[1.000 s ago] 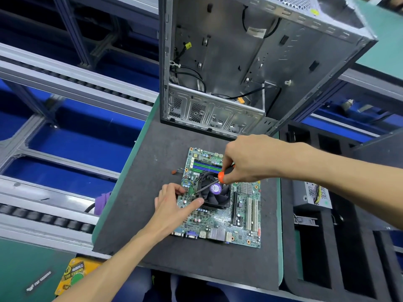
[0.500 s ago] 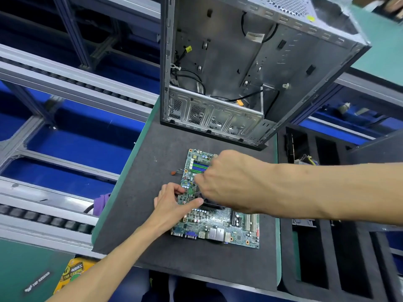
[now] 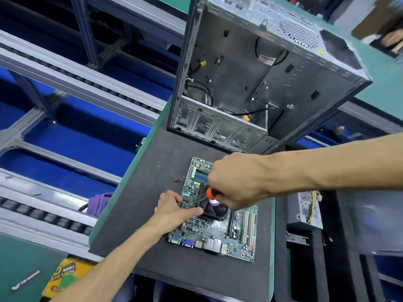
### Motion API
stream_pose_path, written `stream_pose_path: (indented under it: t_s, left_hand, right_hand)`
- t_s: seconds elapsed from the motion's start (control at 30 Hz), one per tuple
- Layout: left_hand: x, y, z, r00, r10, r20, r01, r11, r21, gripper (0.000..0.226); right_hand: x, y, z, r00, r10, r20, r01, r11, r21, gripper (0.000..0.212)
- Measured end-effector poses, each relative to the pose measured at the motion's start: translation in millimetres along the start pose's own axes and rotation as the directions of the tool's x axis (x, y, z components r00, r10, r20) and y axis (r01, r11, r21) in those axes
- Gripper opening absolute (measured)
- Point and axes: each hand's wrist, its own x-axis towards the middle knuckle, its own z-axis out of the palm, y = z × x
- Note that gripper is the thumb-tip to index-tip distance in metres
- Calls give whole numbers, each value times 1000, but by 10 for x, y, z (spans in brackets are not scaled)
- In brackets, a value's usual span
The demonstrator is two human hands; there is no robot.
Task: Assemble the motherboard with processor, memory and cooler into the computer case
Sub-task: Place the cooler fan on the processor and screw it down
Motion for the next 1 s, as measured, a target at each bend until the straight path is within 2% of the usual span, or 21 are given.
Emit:
stream_pose_path:
  t_s: [0.03,0.07,0.1,0.13,0.17,0.2,0.27,0.37,0.43,0.5,0.57,0.63,0.7,0.77,0.83,0.9,0.97,1.0]
  left_hand:
    - [5,0,-6,1000,3,6,-3,1000,-2,71]
    - [3,1,-13,1000,8,13,-8,1000,5,72]
    - [-2,3,-19,1000,15,18,-16,1000,14,72]
    - [-8,3,-23,1000,19,19,-20,1000,18,71]
    - [-8,-1,-24,1000,21,17,-21,1000,19,70]
    - [-4,-4,-25,1000,23,13,-24,999,23,68]
    - [-4,-2,-26,999,33,7,-33,999,27,65]
    - [-18,26,-24,1000,12,0,-12,1000,22,69]
    - [-27,68,-34,1000,-13,-23,15,996,89,81]
    - [-26,117,-69,999,-34,-41,41,981,187,103]
    - [-24,171,-126,997,-82,-9,81,966,246,121]
    - [-39,210,-158,991,-127,32,113,954,279,119]
    - [-37,238,-170,991,-129,44,111,951,288,98]
    - [-15,217,-160,987,-145,74,127,971,203,93]
    - [15,195,-152,983,-161,92,148,979,137,87]
    - [28,194,-159,983,-164,83,156,982,103,73]
    - [51,182,-146,983,-166,79,159,983,88,67]
    - [57,171,-137,983,-167,73,161,984,83,65]
  right_hand:
    - [-15,11,-16,986,127,109,-150,958,244,31]
    - [-15,52,15,942,234,241,-327,798,505,31]
    - [11,91,1,878,265,398,-473,603,643,31]
    - [59,138,18,826,244,509,-563,417,713,31]
    - [100,159,12,789,223,572,-614,300,730,32]
    - [137,185,10,769,199,607,-639,248,728,34]
    - [168,186,-29,750,168,640,-659,272,701,35]
    - [193,200,-33,781,204,591,-616,413,671,30]
    - [156,179,-29,818,221,531,-562,506,655,24]
    - [111,153,-18,860,256,442,-496,626,602,18]
    - [28,118,7,923,254,288,-362,829,426,28]
    - [-68,83,66,984,167,63,-172,981,89,34]
    - [-173,49,140,998,21,-59,-29,989,-145,34]
    - [-225,1,243,992,-102,-77,84,975,-208,29]
    - [-253,-39,345,994,-39,-100,30,995,-96,30]
    - [-251,-44,412,988,131,-85,-118,983,140,38]
    - [-194,-38,413,962,271,4,-257,905,338,42]
    - [-149,-21,394,940,327,97,-335,834,439,41]
